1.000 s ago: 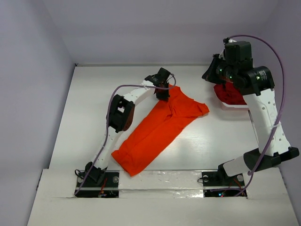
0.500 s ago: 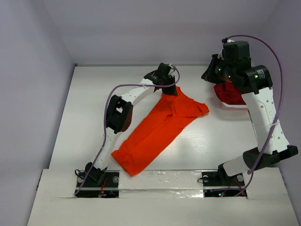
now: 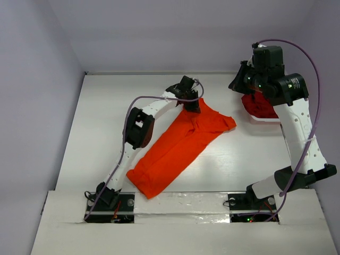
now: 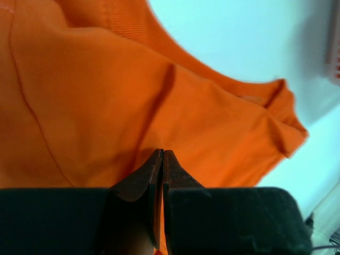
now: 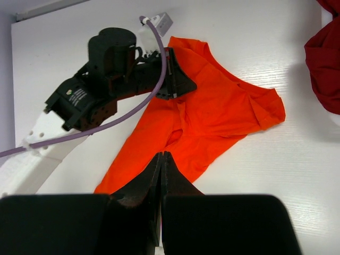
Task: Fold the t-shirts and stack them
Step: Fold the tshirt
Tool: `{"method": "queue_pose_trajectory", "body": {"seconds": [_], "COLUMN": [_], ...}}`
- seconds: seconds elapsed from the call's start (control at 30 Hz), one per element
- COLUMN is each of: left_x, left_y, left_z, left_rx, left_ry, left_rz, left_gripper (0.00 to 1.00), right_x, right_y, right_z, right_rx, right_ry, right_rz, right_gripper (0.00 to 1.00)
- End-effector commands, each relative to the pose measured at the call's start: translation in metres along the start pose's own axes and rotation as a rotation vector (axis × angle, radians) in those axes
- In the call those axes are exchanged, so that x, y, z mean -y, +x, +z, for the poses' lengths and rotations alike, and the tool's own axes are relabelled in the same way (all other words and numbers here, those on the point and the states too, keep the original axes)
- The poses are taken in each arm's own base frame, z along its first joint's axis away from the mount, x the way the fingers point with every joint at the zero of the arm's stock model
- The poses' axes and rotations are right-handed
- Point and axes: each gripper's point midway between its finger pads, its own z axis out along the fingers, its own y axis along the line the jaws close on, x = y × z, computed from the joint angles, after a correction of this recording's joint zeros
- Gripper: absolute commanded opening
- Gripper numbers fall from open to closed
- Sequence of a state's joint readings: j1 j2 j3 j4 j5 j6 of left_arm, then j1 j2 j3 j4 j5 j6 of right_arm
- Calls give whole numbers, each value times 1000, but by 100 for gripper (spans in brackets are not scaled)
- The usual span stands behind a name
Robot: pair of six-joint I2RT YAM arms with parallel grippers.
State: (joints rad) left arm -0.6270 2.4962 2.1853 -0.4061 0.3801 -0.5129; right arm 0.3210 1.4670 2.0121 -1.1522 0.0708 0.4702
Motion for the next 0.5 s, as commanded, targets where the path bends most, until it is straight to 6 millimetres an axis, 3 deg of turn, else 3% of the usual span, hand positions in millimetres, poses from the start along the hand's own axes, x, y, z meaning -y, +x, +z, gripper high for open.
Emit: {"method": "queue_pose_trajectory", "body": {"seconds": [0.0, 0.17, 0.3, 0.47], "left_x": [1, -29, -64, -106], "left_y": [-10, -5, -5, -17], "left_z": [5, 11, 12, 4], "left_rx": [17, -3, -16, 9], "left_ry": [-21, -106, -164, -220], "left_rz": [12, -75, -169, -271], "left_gripper": [0, 0, 0, 0], "right_x": [-2, -3, -3, -2], "right_y": [-9, -7, -6, 0], "right_z": [-1, 0, -2, -3], "right_rx": [32, 25, 21, 9], "right_ry": [-10, -14, -18, -25], "right_rz": [-2, 2, 5, 12], "right_gripper": [0, 0, 0, 0]}}
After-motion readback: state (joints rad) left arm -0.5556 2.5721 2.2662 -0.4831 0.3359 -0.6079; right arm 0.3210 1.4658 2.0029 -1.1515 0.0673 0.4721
